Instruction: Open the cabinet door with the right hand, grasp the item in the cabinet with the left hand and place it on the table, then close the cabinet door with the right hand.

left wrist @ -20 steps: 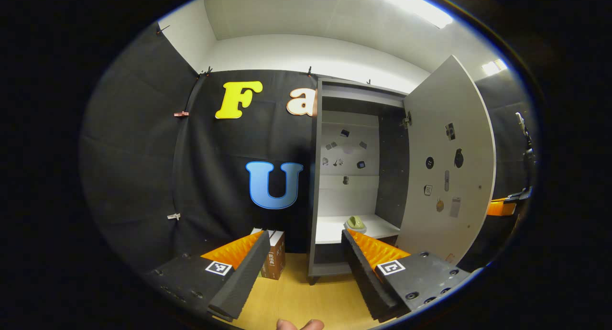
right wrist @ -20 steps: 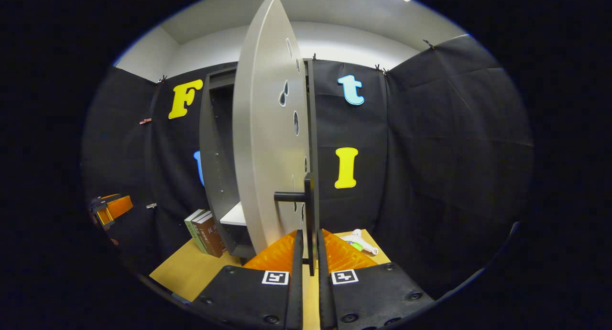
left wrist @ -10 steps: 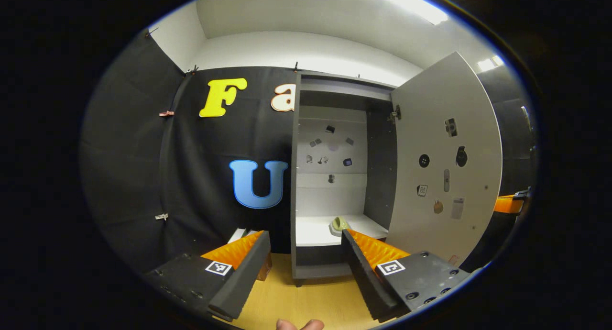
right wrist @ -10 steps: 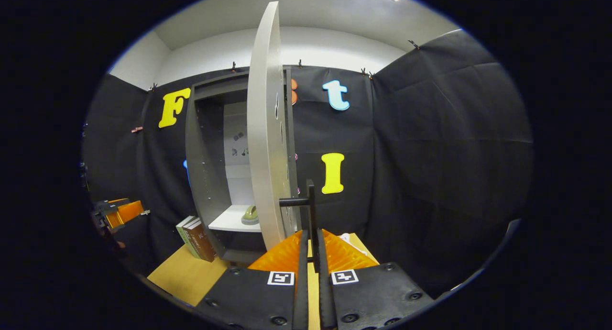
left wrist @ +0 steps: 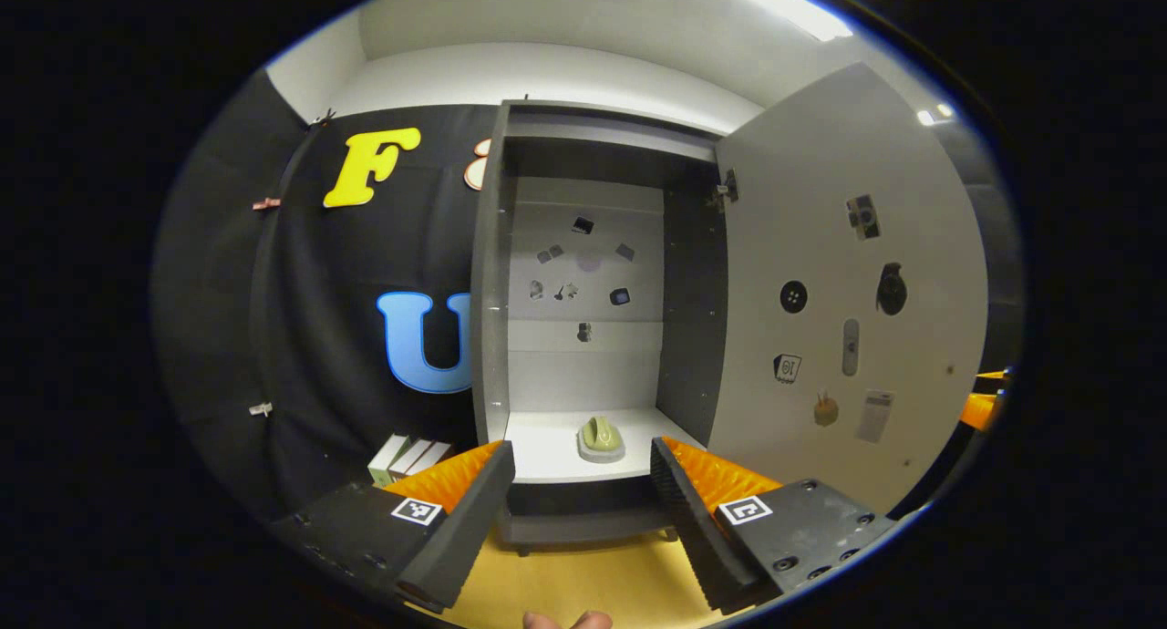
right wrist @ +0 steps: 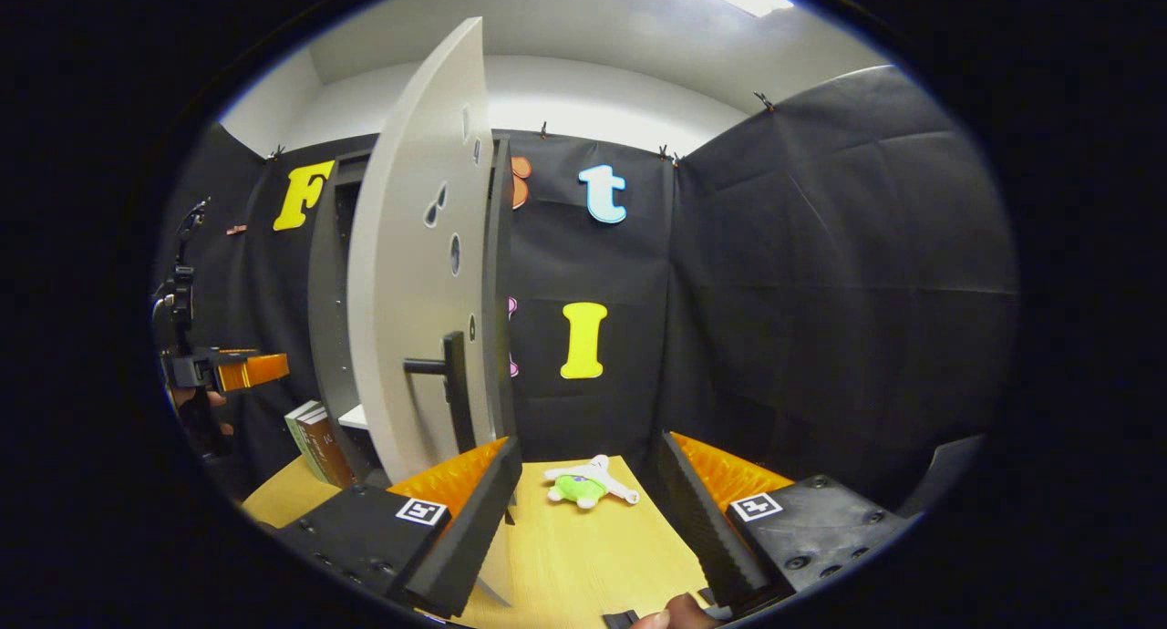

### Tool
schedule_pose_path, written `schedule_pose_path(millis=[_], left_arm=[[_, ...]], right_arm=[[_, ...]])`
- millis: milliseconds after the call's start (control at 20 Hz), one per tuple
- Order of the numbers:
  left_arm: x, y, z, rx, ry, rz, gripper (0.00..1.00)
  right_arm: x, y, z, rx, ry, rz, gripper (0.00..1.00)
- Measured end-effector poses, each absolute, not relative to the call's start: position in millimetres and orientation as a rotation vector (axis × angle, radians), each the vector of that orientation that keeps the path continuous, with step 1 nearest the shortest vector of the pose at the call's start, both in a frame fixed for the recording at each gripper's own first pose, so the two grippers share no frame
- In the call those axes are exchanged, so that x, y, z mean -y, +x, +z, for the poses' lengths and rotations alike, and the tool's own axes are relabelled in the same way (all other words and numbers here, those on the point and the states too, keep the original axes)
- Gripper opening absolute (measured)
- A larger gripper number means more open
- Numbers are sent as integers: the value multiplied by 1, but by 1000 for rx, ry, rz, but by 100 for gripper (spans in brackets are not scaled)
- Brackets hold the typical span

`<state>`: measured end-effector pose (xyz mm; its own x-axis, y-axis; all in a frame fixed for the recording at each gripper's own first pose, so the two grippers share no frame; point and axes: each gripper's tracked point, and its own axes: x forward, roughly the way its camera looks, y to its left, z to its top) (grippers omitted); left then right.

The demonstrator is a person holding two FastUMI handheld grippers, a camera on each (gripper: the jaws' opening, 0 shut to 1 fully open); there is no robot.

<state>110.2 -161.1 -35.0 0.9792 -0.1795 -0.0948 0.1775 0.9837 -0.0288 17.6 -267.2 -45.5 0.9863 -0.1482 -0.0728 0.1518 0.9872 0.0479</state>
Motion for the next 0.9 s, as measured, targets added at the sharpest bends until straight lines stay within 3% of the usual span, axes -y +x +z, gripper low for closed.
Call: schedule_pose_path(millis=[250, 400, 500, 900], left_arm=[[199, 174, -54, -156, -32, -214, 87], [211, 216, -64, -195, -31, -220, 89], [216, 246, -77, -239, 0, -215, 95], [250, 341, -141, -421, 61, -265, 95]], right_arm=[[301, 32, -61, -65, 87, -210, 98], [320, 38, -70, -80, 40, -232, 98], [331, 43, -77, -88, 34, -234, 98], [363, 68, -94, -94, 23, -213, 98]])
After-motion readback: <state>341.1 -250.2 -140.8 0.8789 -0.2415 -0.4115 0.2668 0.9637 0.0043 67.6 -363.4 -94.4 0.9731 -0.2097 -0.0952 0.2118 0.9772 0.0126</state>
